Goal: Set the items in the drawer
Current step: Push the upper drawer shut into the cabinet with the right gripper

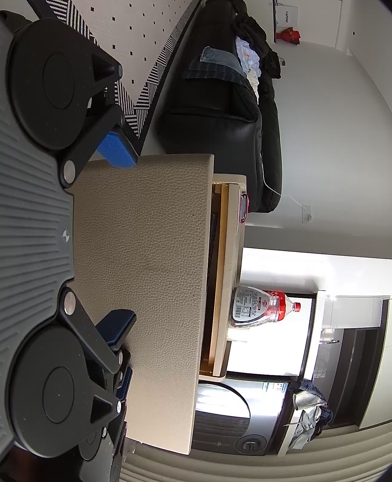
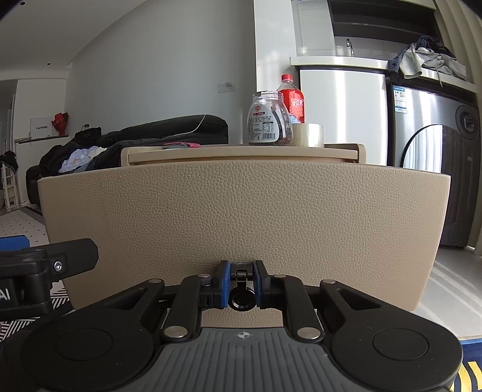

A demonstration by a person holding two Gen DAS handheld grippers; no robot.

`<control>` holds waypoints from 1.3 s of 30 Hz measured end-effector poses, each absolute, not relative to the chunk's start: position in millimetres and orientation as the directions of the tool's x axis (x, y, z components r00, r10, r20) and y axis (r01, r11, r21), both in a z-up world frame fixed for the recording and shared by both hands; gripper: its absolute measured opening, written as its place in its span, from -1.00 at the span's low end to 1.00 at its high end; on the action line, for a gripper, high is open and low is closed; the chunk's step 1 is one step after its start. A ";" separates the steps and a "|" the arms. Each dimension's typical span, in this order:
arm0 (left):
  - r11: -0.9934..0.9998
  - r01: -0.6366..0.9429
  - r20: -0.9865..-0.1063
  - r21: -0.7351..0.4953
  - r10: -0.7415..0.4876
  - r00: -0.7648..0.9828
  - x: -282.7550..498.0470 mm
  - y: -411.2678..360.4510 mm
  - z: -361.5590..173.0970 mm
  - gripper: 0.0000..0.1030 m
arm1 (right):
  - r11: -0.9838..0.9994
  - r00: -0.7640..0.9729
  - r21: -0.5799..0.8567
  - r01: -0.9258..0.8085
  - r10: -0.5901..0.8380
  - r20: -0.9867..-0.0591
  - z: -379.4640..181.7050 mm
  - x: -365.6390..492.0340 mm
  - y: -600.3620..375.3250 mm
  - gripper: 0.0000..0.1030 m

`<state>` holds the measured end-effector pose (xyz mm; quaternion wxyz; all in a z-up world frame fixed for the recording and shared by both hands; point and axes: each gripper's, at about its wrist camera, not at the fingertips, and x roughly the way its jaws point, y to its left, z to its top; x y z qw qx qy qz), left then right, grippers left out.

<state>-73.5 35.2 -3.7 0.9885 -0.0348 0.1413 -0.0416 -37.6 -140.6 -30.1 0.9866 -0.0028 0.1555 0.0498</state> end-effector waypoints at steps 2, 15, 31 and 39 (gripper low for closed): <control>0.994 0.068 -0.284 -0.081 -0.088 0.955 -72.6 34.7 -3.2 1.00 | 0.995 0.946 0.010 -0.099 0.097 -0.308 -29.9 -36.1 -140.7 -0.65; 0.997 0.028 -0.314 -0.070 -0.048 0.948 -66.7 34.4 -3.4 1.00 | 0.995 0.945 0.006 -0.097 0.094 -0.312 -29.0 -25.3 -138.7 -0.65; 0.997 0.029 -0.319 -0.074 -0.051 0.946 -55.7 35.9 1.5 1.00 | 0.995 0.940 -0.002 -0.101 0.095 -0.327 -25.9 -3.4 -137.6 -0.65; 0.997 0.028 -0.315 -0.071 -0.049 0.948 -49.5 36.3 4.6 1.00 | 0.995 0.939 0.000 -0.103 0.097 -0.330 -25.7 11.7 -137.3 -0.65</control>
